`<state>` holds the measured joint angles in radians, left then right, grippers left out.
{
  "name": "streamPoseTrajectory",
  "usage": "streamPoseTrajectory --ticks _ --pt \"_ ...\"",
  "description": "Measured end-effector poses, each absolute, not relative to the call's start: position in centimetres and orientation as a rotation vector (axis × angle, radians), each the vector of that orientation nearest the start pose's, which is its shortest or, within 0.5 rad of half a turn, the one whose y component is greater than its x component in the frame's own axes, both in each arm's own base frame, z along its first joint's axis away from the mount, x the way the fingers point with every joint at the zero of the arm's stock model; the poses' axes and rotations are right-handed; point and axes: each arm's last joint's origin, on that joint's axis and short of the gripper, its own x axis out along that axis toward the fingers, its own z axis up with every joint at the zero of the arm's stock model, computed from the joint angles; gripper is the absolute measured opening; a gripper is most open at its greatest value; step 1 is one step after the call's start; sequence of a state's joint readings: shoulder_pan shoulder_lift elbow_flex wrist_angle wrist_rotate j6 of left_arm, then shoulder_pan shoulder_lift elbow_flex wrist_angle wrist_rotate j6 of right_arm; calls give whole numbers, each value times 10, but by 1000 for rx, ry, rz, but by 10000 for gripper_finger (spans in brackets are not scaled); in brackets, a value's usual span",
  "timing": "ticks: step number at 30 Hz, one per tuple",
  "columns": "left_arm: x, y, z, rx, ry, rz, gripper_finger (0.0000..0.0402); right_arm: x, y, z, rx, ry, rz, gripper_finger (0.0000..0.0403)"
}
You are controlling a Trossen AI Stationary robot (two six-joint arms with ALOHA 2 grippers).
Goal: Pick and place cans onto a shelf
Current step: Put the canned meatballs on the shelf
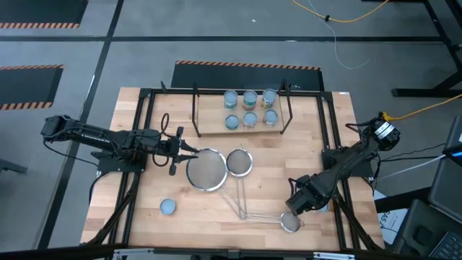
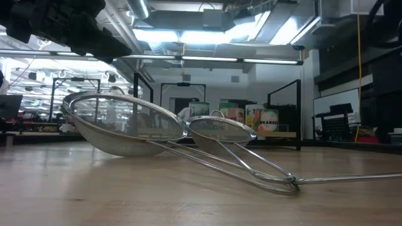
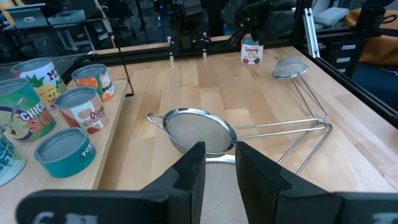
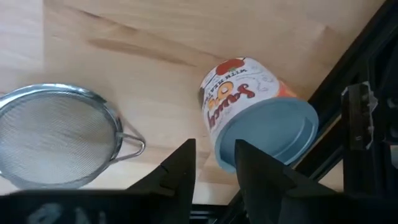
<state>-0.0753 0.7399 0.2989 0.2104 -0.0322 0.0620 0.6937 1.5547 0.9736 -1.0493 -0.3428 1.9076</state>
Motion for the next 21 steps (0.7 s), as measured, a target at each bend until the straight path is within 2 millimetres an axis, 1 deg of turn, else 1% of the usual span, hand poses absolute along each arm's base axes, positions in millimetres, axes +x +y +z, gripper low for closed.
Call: streamPoseTrajectory --ticks 4,7,11,14,19,21 --pt "166 -12 209 74 229 -50 82 182 164 184 1019 1711 -982 116" --pt "166 -12 209 74 229 -50 82 179 162 176 1023 1708 -1006 116" --pt "166 -12 209 74 229 -50 82 177 160 167 1035 1723 -964 111" --pt "166 -12 209 74 229 -50 82 176 159 164 1031 1733 -958 87" --pt "166 -12 209 74 229 -50 82 175 160 164 1006 1760 -910 19" --pt "166 -12 209 74 229 -50 82 176 160 164 994 1767 -892 12"
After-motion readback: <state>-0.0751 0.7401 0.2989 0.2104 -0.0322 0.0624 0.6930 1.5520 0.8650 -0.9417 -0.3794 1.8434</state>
